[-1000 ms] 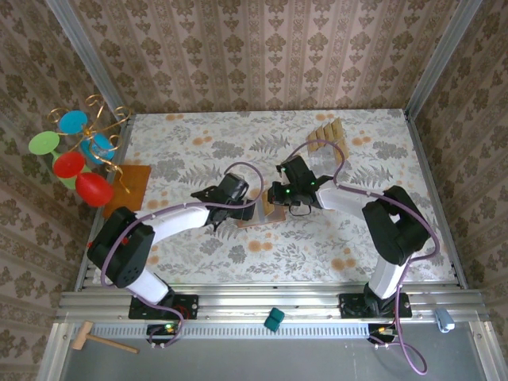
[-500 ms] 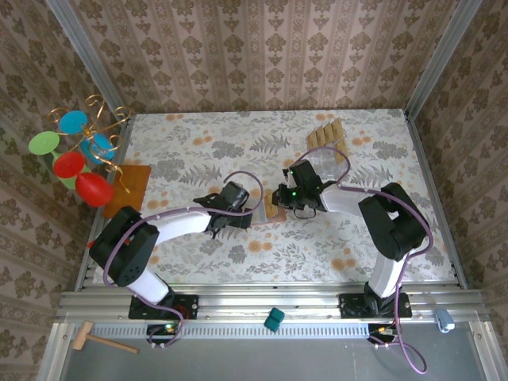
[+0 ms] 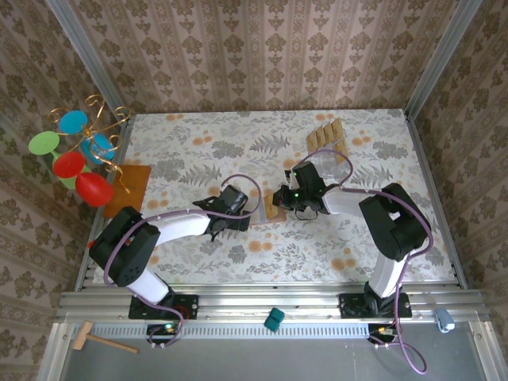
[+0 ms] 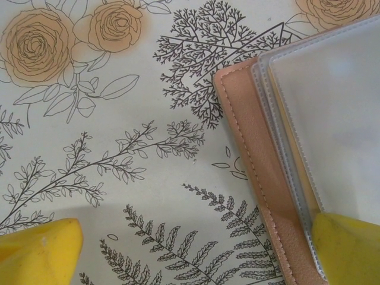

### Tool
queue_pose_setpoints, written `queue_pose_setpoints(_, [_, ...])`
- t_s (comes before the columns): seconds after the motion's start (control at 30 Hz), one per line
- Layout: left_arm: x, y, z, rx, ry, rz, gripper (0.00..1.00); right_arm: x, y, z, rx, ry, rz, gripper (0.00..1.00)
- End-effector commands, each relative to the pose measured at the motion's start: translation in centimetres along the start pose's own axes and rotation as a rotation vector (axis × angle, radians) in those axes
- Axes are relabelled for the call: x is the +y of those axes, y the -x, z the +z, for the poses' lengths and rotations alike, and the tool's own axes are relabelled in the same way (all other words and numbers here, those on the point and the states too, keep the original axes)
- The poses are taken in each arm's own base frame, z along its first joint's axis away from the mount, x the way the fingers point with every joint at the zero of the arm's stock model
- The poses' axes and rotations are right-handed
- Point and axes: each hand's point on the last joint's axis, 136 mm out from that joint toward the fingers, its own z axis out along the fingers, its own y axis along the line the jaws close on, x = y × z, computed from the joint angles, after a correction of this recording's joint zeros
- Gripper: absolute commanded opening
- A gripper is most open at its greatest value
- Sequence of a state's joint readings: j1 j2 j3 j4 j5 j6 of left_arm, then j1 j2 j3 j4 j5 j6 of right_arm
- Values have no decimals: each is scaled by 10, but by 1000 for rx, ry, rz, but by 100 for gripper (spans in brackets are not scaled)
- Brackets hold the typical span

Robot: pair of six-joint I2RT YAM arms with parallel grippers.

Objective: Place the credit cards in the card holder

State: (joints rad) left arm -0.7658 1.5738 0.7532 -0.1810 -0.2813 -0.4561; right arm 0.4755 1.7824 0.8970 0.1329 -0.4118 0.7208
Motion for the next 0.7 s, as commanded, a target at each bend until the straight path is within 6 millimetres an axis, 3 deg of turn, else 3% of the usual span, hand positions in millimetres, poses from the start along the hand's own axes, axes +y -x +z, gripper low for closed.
queue_pose_setpoints(0.0, [23, -15, 3, 47, 78, -4, 100, 10, 7, -11, -23, 40, 5, 0])
queue_pose_setpoints(0.17, [31, -5, -8, 17, 76, -22, 100, 4, 11, -14, -29, 46, 23, 0])
queue_pose_setpoints(0.37, [22, 19, -28, -55, 18, -38, 100, 5, 10, -11, -21, 69, 38, 0])
queue_pose_setpoints(0.67, [5, 38, -14, -58, -16, 8, 100, 11, 10, -11, -30, 110, 67, 0])
